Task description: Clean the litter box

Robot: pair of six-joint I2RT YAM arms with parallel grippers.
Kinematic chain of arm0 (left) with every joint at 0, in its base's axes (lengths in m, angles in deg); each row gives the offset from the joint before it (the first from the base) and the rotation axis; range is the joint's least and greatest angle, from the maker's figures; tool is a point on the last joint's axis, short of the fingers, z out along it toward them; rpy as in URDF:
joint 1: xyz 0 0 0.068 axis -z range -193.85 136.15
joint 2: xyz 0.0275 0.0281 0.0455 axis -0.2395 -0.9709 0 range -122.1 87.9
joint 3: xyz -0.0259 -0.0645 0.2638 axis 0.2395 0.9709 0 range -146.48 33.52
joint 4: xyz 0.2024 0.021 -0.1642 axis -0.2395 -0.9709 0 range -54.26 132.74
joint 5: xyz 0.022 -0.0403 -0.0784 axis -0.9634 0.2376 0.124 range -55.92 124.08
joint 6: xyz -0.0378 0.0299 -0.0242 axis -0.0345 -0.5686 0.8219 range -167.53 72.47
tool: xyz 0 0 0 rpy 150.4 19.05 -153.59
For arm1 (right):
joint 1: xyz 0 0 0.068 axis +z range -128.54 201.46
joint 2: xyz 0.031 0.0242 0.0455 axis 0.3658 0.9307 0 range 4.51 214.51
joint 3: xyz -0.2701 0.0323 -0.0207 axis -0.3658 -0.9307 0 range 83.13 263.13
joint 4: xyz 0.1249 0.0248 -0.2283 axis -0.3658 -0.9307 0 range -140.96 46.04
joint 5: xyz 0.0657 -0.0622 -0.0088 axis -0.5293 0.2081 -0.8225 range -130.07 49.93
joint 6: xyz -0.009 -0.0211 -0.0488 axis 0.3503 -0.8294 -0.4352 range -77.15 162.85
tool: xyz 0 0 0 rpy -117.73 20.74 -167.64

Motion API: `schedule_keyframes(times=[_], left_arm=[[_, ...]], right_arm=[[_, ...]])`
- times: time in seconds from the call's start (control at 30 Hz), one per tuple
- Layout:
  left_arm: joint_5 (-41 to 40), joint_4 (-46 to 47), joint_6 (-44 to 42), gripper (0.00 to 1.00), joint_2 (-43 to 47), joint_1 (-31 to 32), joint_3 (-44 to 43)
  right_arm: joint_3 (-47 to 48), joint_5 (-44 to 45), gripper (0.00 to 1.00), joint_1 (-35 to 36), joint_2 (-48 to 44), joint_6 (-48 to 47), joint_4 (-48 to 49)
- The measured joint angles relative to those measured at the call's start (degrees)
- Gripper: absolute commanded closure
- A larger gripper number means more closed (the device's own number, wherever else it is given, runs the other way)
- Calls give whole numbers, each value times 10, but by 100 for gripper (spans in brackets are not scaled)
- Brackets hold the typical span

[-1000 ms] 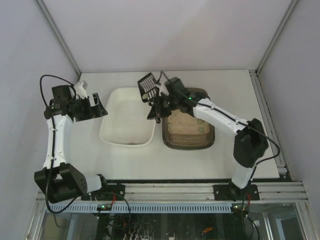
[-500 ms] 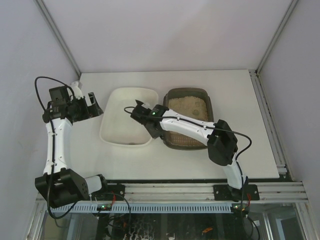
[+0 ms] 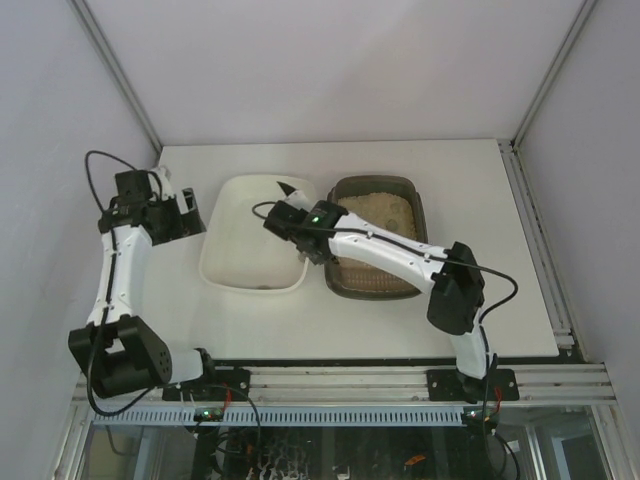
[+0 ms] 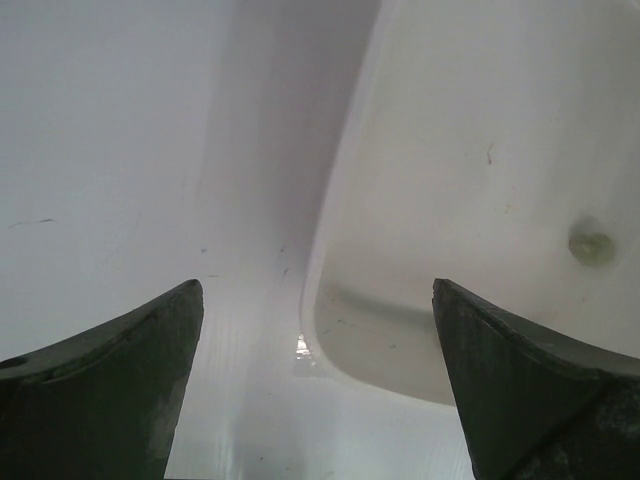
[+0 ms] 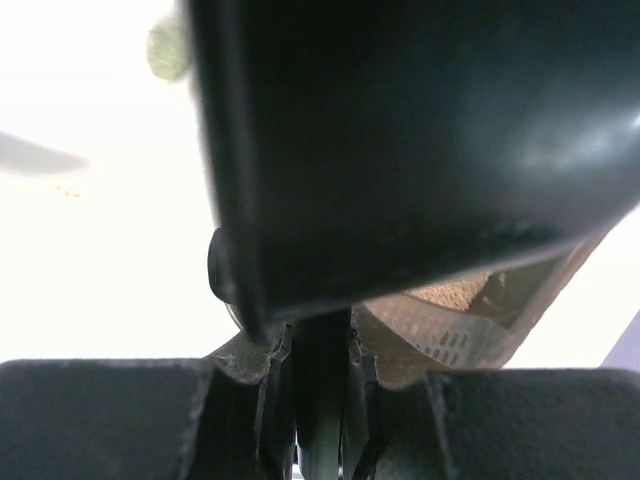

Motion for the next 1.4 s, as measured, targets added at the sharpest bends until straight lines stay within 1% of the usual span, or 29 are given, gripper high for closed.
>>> schedule_keyframes(times=[0.07, 0.17, 0.3, 0.37, 0.5, 0.6, 0.67, 0.77, 0.9, 1.13, 1.3, 1.4], left_arm=[[-25, -1, 0, 0, -18, 37, -2], [-37, -3, 7, 0, -52, 127, -12], [10, 7, 50, 0, -81, 207, -48], [32, 8, 77, 0, -99, 238, -87], [69, 26, 128, 0, -156, 313, -181], [93, 39, 165, 0, -190, 361, -208], [98, 35, 186, 0, -218, 386, -222], [99, 34, 216, 0, -255, 405, -230], [98, 32, 250, 0, -275, 404, -228], [92, 49, 269, 0, -262, 402, -218], [86, 54, 268, 0, -232, 398, -198], [91, 60, 268, 0, -221, 387, -190]], right_arm=[[-4, -23, 100, -16, -22, 13, -21], [-35, -68, 100, -75, -81, 52, -66], [-86, -66, 100, -151, -135, 117, -151], [-116, -66, 100, -160, -144, 141, -186], [-165, -107, 100, -158, -144, 158, -222], [-172, -141, 100, -170, -142, 160, -232], [-172, -160, 100, -192, -140, 160, -235], [-172, -174, 100, -224, -129, 160, -237], [-163, -175, 100, -250, -93, 162, -240], [-112, -183, 100, -266, -16, 162, -235], [-76, -185, 100, -285, 22, 161, -232], [-72, -184, 100, -302, 35, 161, -231]])
